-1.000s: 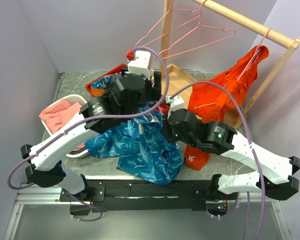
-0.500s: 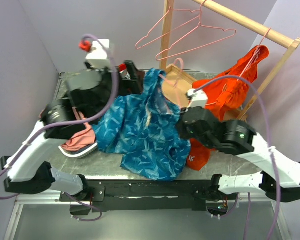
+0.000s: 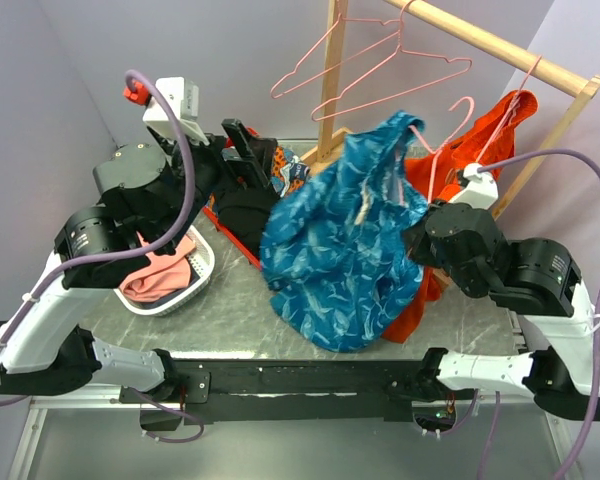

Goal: Place the shorts on the hanger

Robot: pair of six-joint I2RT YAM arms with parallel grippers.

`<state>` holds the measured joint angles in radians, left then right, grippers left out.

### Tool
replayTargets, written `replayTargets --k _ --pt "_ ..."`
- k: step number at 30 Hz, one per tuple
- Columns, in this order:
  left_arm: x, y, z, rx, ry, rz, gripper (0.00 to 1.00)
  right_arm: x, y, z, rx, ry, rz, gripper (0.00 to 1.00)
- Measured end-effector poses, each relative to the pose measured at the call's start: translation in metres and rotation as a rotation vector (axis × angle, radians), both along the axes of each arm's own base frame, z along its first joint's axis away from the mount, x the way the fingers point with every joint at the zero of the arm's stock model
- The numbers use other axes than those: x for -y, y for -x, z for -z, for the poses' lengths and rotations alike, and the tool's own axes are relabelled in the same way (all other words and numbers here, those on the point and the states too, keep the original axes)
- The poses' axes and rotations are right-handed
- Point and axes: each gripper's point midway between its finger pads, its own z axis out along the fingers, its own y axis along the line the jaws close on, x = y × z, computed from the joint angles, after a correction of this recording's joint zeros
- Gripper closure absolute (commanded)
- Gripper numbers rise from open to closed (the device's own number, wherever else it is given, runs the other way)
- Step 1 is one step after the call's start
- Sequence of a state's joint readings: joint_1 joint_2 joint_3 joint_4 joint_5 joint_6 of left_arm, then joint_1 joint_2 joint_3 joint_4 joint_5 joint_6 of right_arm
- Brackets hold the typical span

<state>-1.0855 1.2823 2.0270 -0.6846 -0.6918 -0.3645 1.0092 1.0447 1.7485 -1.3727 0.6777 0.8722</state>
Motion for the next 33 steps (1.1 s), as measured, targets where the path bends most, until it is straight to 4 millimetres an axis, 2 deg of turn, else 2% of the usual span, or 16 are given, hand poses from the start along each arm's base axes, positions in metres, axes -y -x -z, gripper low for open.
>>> replayTargets --k 4,8,15,20,26,33 --pt "0.005 0.0 0.003 -0.004 -0.009 0.015 0.04 0.01 -0.014 0.002 -0.003 0.028 0.101 1.0" --pt "0.006 0.0 0.004 -0.005 -0.01 0.019 0.04 0.008 -0.033 -0.012 0.024 0.04 0.177 1.0" --pt "0.012 0.001 0.012 -0.022 -0.02 0.037 0.04 -0.015 -0.081 -0.015 0.037 0.122 0.29 1.0" --pt "0.012 0.001 0.014 -0.026 -0.029 0.042 0.04 -0.015 -0.111 -0.014 0.047 0.161 0.383 1.0" --pt "0.011 0.001 0.017 -0.031 -0.045 0.04 0.04 0.0 -0.135 -0.027 0.082 0.157 0.487 1.0" --pt "0.009 -0.001 0.019 -0.029 -0.07 0.028 0.03 0.021 -0.146 -0.029 0.079 0.184 0.546 1.0"
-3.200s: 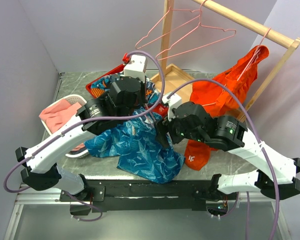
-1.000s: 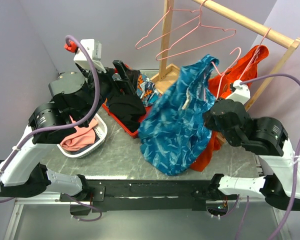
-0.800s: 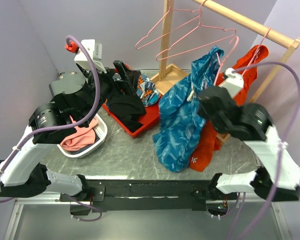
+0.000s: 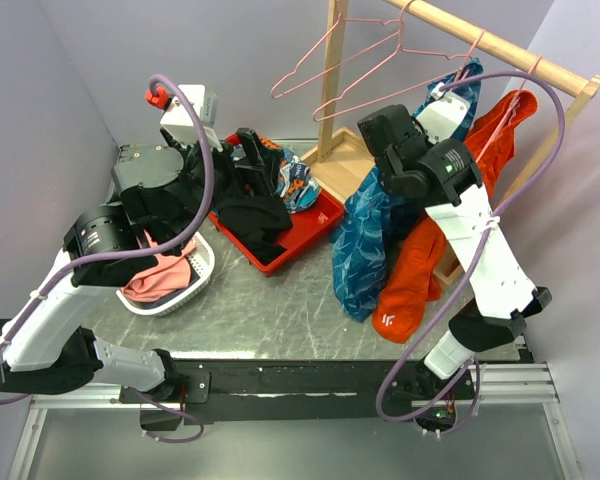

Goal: Place the shorts on the hanger

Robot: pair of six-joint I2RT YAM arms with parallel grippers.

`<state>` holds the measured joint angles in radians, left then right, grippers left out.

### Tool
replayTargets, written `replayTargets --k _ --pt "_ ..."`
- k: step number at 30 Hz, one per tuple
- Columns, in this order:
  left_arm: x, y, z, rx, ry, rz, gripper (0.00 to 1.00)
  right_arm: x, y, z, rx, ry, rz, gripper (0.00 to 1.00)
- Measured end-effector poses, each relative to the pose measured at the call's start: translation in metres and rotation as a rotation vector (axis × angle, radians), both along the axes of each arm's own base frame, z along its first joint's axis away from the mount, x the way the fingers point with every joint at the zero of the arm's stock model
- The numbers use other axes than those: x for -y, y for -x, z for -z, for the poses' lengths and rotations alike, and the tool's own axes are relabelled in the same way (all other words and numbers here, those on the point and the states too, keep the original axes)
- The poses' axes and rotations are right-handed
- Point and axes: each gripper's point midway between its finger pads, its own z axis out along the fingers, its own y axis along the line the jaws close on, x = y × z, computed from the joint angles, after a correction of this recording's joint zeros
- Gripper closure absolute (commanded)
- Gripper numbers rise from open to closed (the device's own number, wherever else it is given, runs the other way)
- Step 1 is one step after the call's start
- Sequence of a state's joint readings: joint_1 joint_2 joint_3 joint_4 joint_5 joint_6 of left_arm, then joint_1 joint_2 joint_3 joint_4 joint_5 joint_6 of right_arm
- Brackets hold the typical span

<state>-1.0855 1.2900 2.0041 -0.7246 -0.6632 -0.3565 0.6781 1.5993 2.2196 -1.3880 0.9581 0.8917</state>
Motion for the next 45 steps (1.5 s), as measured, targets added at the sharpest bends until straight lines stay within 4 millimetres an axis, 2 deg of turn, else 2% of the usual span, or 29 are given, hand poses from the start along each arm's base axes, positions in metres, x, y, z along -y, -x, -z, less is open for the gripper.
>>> replayTargets --k 10,24,28,37,38,39,41,42,45 --pt "0.008 -0.007 0.008 -0.008 -0.045 -0.016 0.04 0.01 -0.03 -0.005 0.007 0.02 0.037 1.0" --pt "0.006 -0.009 0.01 -0.002 -0.065 -0.026 0.03 0.03 -0.05 -0.013 0.029 -0.009 0.067 1.0" --pt "0.006 -0.009 0.009 0.001 -0.065 -0.025 0.02 0.035 -0.057 -0.008 0.019 -0.014 0.078 1.0" --pt "0.011 -0.012 0.028 -0.018 -0.103 -0.026 0.01 0.03 -0.067 0.029 -0.066 0.0 0.063 0.99" --pt "0.011 -0.012 0.03 -0.021 -0.109 -0.028 0.03 0.029 -0.068 0.03 -0.067 -0.002 0.06 0.94" --pt "0.011 -0.012 0.033 -0.024 -0.114 -0.029 0.04 0.029 -0.069 0.031 -0.066 -0.004 0.058 0.77" --pt "0.011 -0.012 0.038 -0.028 -0.12 -0.029 0.04 0.026 -0.07 0.031 -0.055 -0.018 0.048 0.59" --pt "0.01 -0.012 0.04 -0.03 -0.123 -0.029 0.03 0.025 -0.07 0.031 -0.05 -0.026 0.042 0.45" --pt "0.009 -0.011 0.047 -0.04 -0.124 -0.03 0.04 0.021 -0.066 0.032 -0.044 -0.05 0.009 0.25"
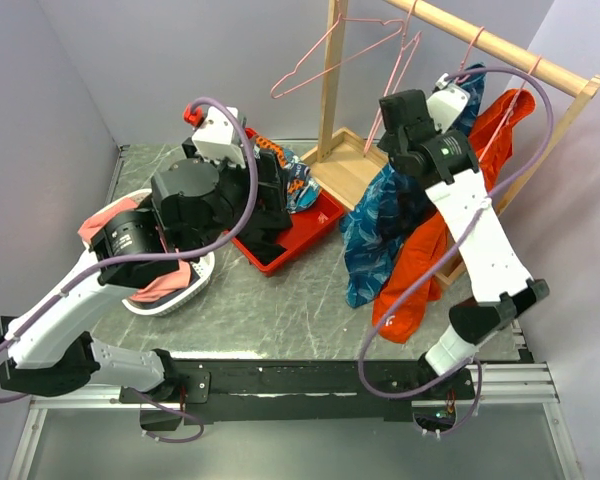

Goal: Place the shorts on the hanger

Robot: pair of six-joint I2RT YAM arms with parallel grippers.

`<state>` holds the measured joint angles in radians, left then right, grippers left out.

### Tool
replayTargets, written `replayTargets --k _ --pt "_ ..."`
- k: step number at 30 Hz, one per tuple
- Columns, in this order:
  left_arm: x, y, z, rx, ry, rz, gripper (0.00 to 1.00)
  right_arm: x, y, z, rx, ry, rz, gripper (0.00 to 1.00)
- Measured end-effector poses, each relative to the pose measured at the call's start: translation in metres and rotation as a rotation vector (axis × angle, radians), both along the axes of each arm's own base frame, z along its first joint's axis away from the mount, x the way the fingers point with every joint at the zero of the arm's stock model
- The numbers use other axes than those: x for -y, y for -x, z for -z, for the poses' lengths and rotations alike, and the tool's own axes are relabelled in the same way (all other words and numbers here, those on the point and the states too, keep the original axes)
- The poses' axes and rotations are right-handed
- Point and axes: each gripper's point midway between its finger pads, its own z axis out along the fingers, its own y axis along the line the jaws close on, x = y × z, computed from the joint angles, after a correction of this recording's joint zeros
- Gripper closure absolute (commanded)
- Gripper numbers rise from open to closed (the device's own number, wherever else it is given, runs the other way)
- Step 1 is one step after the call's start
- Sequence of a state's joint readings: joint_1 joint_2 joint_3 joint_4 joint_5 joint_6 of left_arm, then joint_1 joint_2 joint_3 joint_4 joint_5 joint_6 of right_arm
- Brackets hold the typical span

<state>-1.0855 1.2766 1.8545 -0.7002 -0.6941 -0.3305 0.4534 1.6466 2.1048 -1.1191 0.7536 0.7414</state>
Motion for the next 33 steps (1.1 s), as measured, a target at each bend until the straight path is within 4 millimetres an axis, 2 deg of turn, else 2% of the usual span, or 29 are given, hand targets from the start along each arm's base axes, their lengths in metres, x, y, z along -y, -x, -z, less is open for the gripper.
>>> replayTargets --k 2,3,6,16,21,25,28,33 --pt "-0.001 0.001 0.006 -0.01 -0.004 -0.001 0.04 -0.003 0.006 -0.001 0.009 -0.026 -0.029 0.18" --pt "-0.001 0.001 0.01 -0.016 -0.004 -0.001 0.04 -0.004 0.01 -0.002 0.012 -0.039 -0.045 0.1" --pt "-0.001 0.001 0.027 -0.043 -0.018 -0.004 0.04 -0.007 0.024 -0.007 0.036 -0.084 -0.092 0.0" --pt "-0.002 0.003 0.095 -0.157 -0.042 -0.007 0.04 -0.029 0.081 -0.021 0.138 -0.245 -0.329 0.0" --pt "-0.001 0.005 0.129 -0.215 -0.041 -0.001 0.04 -0.044 0.11 -0.021 0.165 -0.297 -0.471 0.0" --pt "0.001 0.012 0.158 -0.259 -0.026 0.025 0.04 -0.068 0.14 -0.022 0.21 -0.335 -0.659 0.0" --pt "-0.003 0.02 0.177 -0.283 -0.004 0.041 0.04 -0.09 0.168 -0.018 0.249 -0.351 -0.818 0.0" --pt "-0.013 0.03 0.197 -0.298 0.054 0.039 0.04 -0.119 0.204 0.018 0.262 -0.366 -1.017 0.0"
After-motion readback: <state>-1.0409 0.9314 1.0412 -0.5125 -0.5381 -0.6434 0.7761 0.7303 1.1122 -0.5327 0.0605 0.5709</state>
